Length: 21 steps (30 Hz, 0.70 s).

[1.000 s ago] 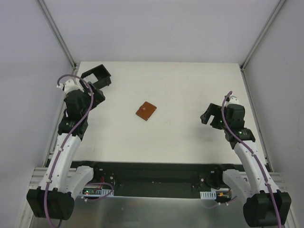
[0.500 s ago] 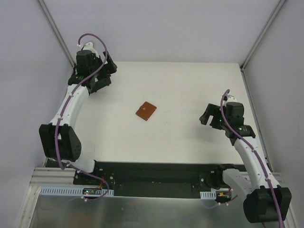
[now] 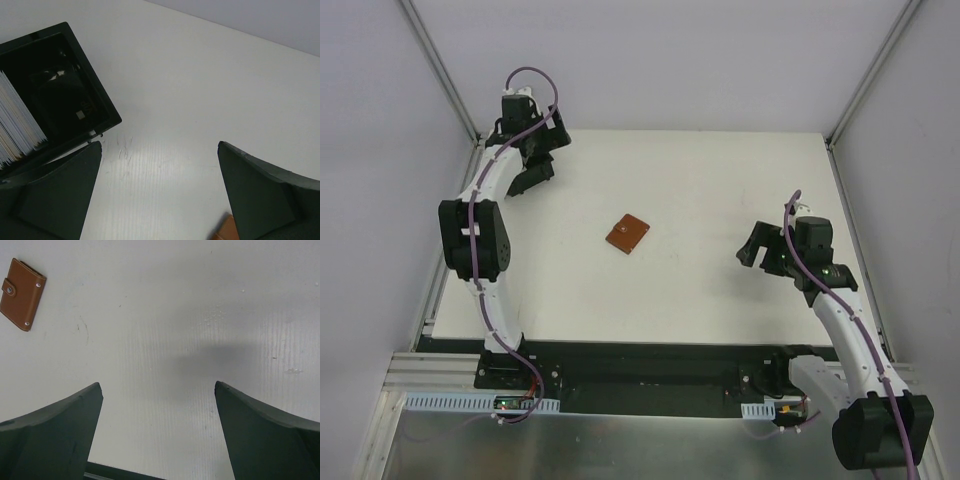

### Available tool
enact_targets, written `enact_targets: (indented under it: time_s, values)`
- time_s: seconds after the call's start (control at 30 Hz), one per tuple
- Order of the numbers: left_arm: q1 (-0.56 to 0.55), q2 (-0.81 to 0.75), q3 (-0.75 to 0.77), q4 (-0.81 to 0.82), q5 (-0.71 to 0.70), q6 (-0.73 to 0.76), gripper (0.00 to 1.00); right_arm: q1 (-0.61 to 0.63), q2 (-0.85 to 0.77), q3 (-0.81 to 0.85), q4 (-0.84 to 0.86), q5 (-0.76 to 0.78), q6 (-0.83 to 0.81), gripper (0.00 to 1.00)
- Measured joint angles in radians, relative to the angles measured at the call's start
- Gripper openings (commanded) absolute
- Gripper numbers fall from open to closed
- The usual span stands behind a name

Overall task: Put the credit cards into the card holder
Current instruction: Move the storage box to the center of the board.

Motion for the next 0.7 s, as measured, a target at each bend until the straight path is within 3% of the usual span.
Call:
enact_targets:
  time_s: [0.7]
  values:
    - [0.016,0.197,0.16,-0.042,-0.098,0.041,0.99,0.0,0.066,-0.001,-0.01,-0.023,-0.009,0.96]
